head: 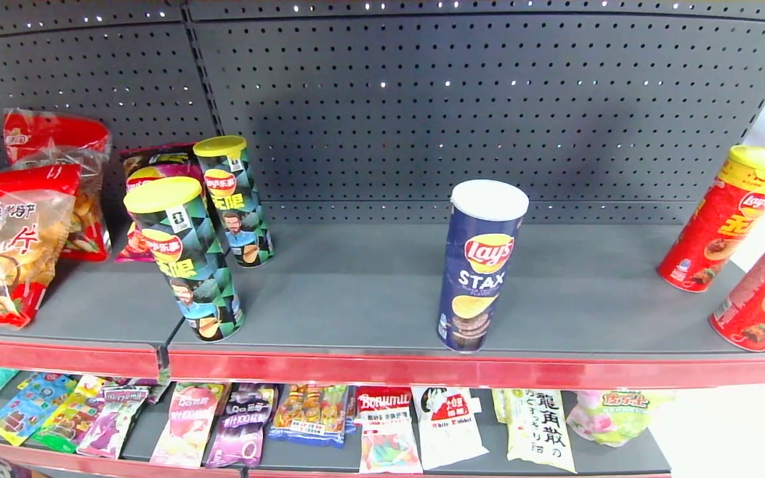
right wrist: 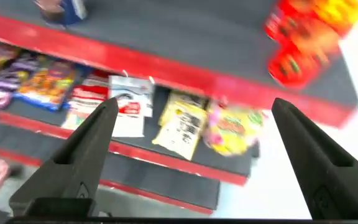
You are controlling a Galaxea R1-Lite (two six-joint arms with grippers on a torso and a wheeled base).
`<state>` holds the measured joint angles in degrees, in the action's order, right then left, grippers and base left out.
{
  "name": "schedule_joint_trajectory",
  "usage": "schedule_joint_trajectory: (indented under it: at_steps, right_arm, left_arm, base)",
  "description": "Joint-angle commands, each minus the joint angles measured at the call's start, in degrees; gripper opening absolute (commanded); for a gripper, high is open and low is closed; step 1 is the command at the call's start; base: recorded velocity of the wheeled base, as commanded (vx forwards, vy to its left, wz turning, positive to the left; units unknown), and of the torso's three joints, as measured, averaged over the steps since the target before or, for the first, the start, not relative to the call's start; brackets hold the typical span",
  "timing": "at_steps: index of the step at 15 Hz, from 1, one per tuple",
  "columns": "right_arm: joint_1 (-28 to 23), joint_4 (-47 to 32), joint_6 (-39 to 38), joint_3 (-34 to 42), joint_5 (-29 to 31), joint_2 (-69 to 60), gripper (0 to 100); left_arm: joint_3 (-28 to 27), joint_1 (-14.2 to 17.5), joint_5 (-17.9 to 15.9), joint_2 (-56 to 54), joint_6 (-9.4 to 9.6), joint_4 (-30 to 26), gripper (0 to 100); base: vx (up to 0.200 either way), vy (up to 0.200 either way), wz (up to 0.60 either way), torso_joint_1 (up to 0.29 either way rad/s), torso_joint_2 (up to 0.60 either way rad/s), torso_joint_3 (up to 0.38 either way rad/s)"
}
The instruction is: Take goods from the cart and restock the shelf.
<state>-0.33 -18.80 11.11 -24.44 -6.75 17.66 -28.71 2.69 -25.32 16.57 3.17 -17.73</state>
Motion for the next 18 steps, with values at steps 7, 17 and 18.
schedule_joint_trajectory:
  at_steps: [7,17,18]
  right_arm:
    - [0.24,5.0,-4.25,16.18,4.38,-17.58,100]
    - [0.24,5.44,-4.87,16.62,5.08,-17.58,100]
    - [0.24,5.44,-4.78,16.62,5.0,-17.58,100]
  left_arm:
    - [-0.82,0.03,-2.45,6.02,-0.01,4.89,0]
    - [-0.3,0.03,-5.18,5.85,-0.53,4.98,0]
    - [-0.3,0.12,-5.18,5.85,-0.53,4.98,0]
  base:
    - [0.0,0.0,0.0,0.0,0.0,0.0]
    - [0.0,0.0,-0.24,0.0,0.0,0.002]
    - [0.0,0.0,-0.6,0.012,0.01,-0.002]
